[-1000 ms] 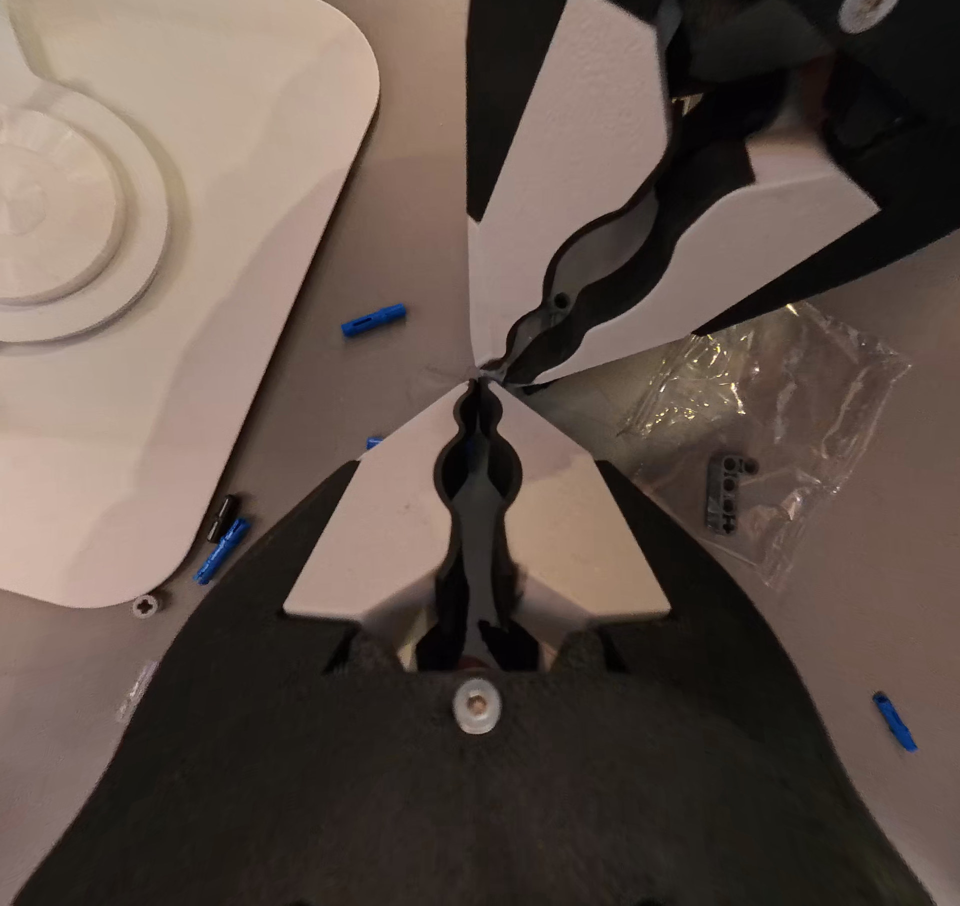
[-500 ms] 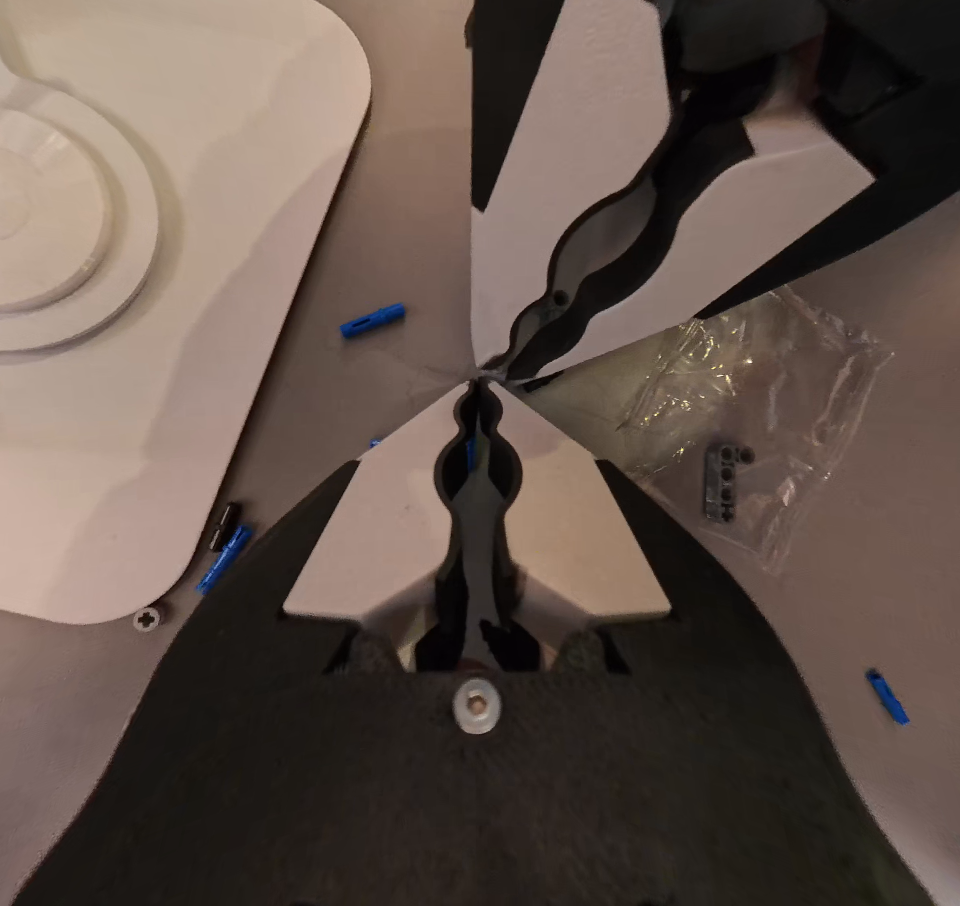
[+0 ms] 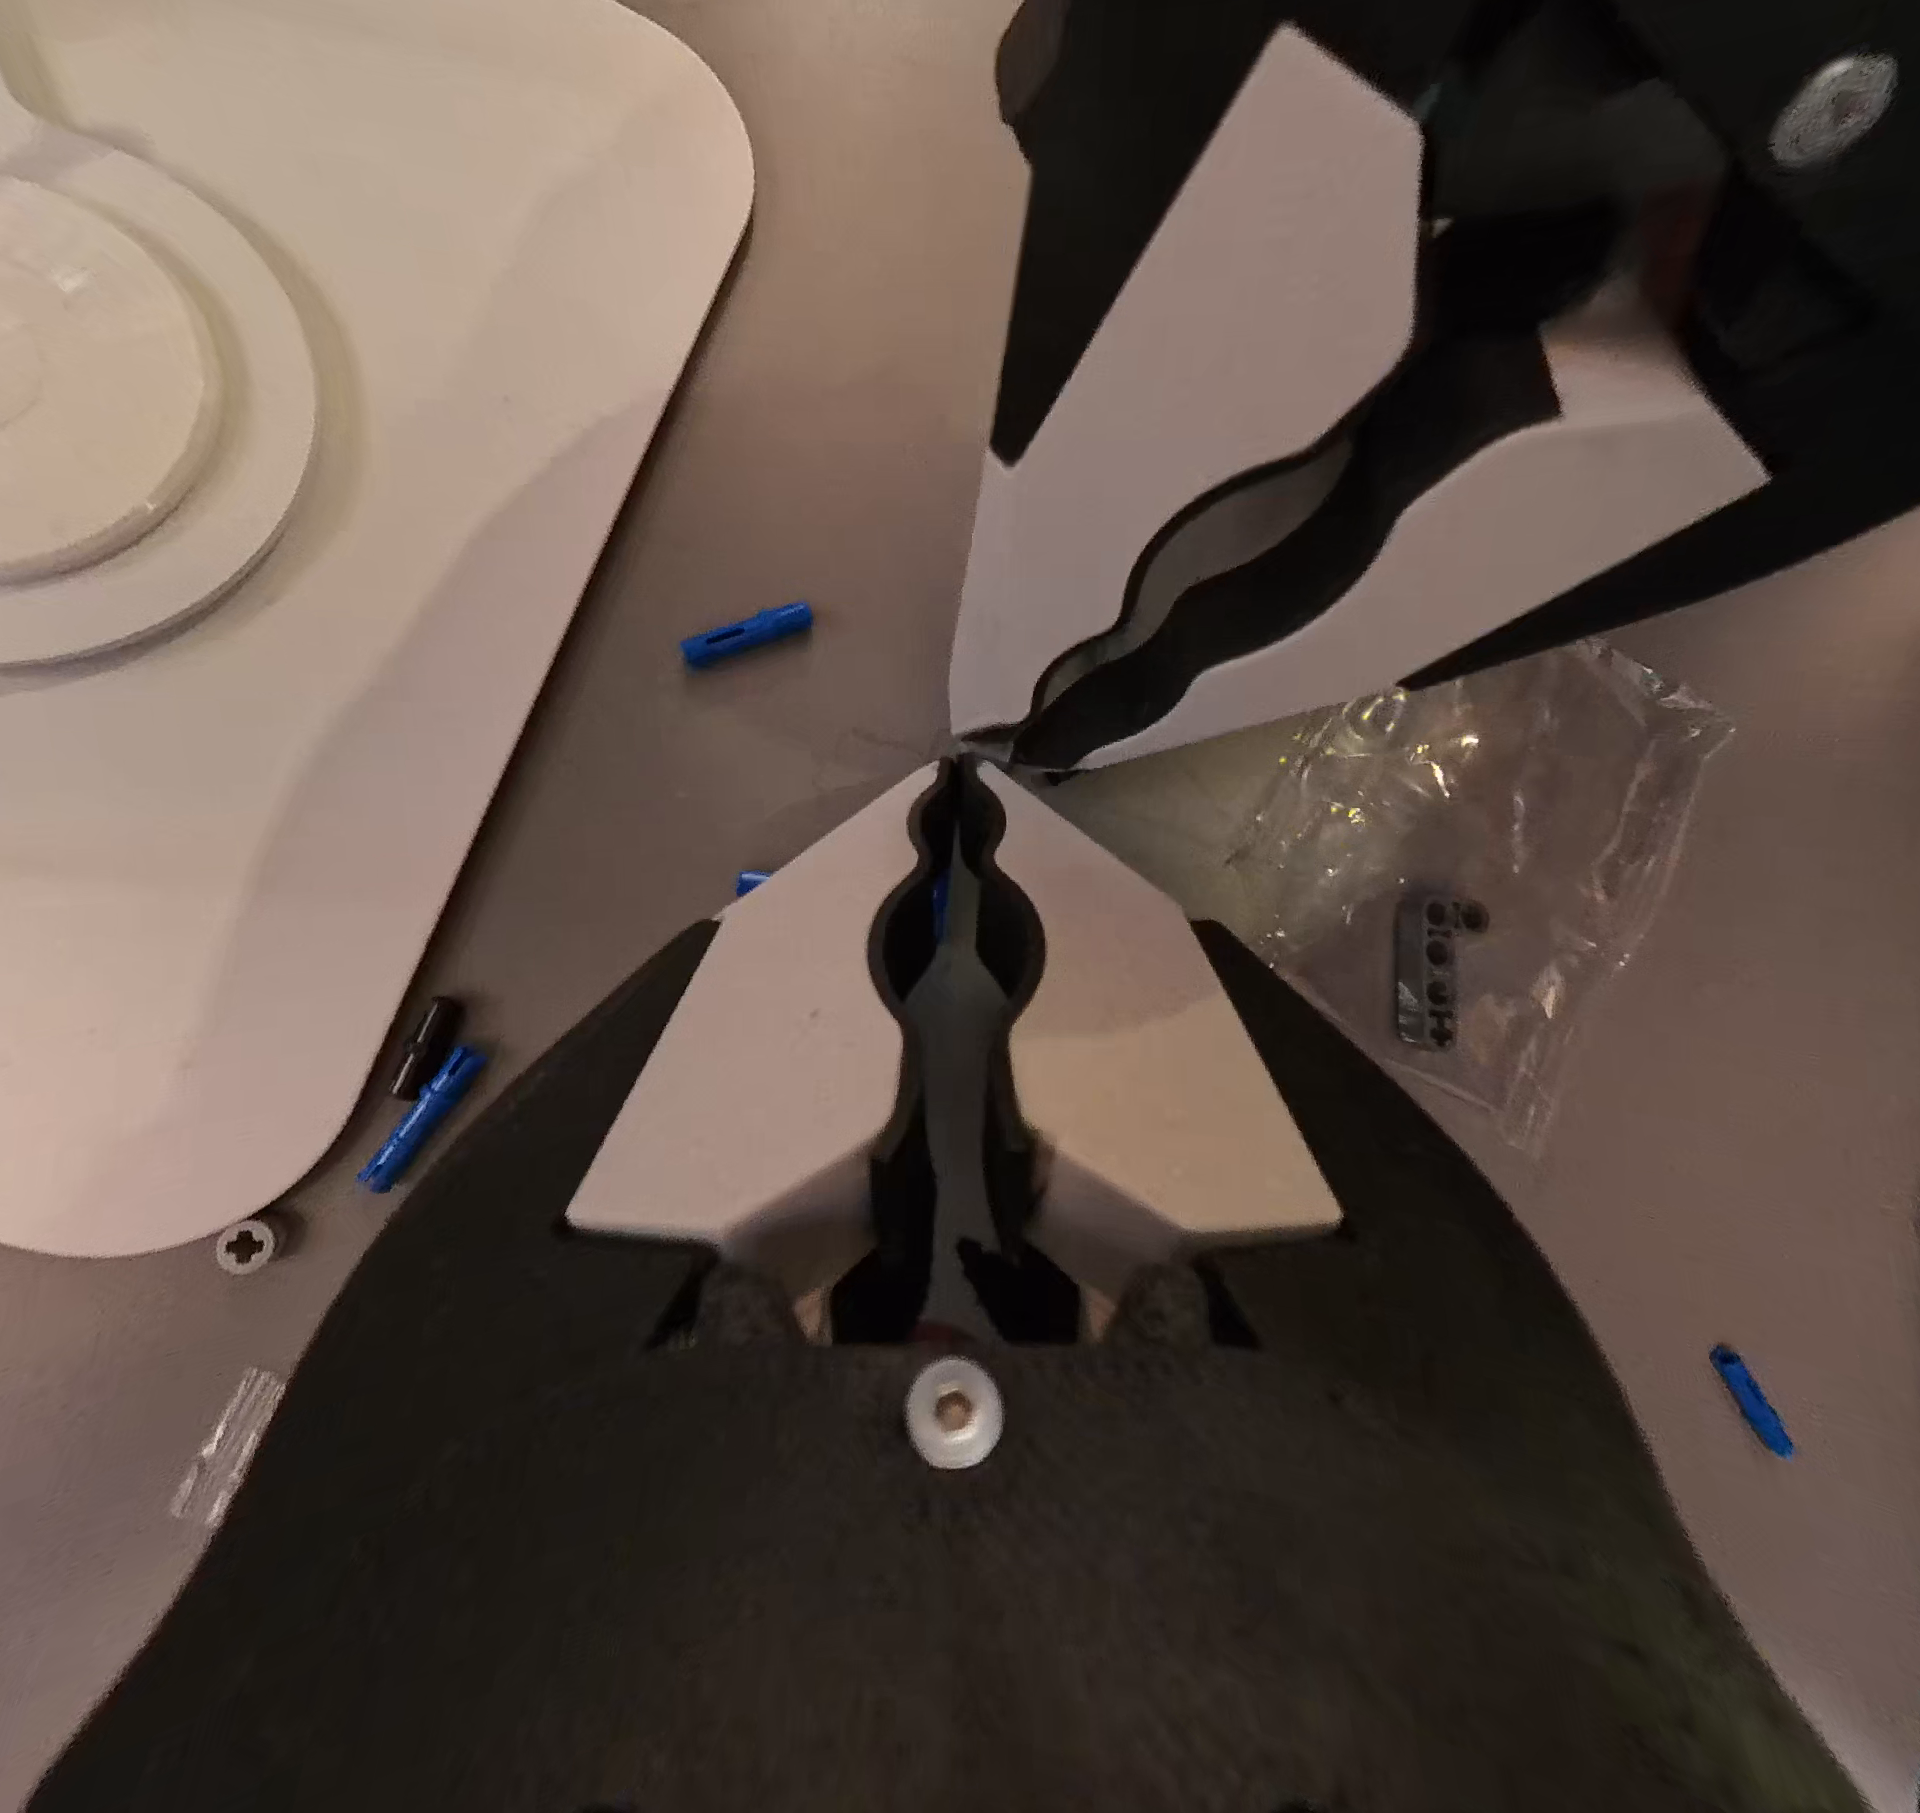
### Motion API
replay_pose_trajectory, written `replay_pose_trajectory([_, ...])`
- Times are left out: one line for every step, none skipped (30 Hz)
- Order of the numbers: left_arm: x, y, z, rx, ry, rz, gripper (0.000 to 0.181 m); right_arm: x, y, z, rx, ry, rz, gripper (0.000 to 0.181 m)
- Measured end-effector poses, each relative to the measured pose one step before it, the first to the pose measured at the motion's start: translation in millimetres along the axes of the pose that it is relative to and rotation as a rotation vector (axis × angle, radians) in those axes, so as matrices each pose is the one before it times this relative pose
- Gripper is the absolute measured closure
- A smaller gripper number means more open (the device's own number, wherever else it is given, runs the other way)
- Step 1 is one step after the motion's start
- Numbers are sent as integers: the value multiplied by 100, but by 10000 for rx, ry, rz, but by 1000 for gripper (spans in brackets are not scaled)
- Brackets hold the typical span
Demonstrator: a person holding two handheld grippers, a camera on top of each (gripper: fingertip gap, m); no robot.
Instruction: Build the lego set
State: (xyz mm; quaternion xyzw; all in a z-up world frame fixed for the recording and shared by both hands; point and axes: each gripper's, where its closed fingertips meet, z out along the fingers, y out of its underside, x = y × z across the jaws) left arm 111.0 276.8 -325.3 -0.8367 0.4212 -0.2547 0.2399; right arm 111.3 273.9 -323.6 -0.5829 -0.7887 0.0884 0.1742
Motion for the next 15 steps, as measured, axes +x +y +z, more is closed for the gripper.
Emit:
replay_pose_trajectory([-4, 94, -99, -45, 54, -22, 181, -33, -75, 31, -61, 34, -104, 177])
replay_pose_trajectory([-150, 96, -148, -11, 6, -66, 181, -39, -117, 34, 25, -7, -56, 177])
replay_pose_trajectory([-186, 34, -165, 51, -39, -42, 181, -42, -49, 5, 46, -21, -62, 177])
replay_pose_trajectory([-57, 71, -116, 22, 10, -3, 181, -19, -6, -4, 46, -19, -36, 177])
replay_pose_trajectory([128, 183, 46, -64, 71, 57, 181, -9, -2, -6, 43, -11, -35, 177])
replay_pose_trajectory([272, -39, 90, 41, 107, 54, 181, 8, -4, -4, 18, -10, -10, 177])
replay_pose_trajectory([315, -28, 116, -23, 139, 24, 181, -3, -1, 5, -27, -8, -25, 177])
replay_pose_trajectory([149, -51, 99, -37, 24, 65, 181, -2, 4, -12, -68, 2, -55, 177])
replay_pose_trajectory([-17, -2, 12, -72, -48, 71, 181, 16, 18, -12, -64, 7, -35, 177])
replay_pose_trajectory([-47, -13, -9, -14, -14, -17, 181, 19, -23, -2, 12, 24, 10, 177])
replay_pose_trajectory([-60, -7, -18, 55, 21, -52, 181, 90, -31, 3, 70, 52, 52, 176])
replay_pose_trajectory([-20, 21, -36, 61, 67, -92, 181, 84, -46, 5, 105, 34, 117, 176])
replay_pose_trajectory([-20, 33, -48, 54, 48, -83, 181, 16, -31, 1, 100, 3, 103, 176])
replay_pose_trajectory([4, 49, -40, 36, 43, -63, 181, -12, -39, 3, 81, 15, 32, 176])
replay_pose_trajectory([-13, 20, -28, 42, -8, -18, 181, -27, -25, 8, 55, 16, 5, 176])
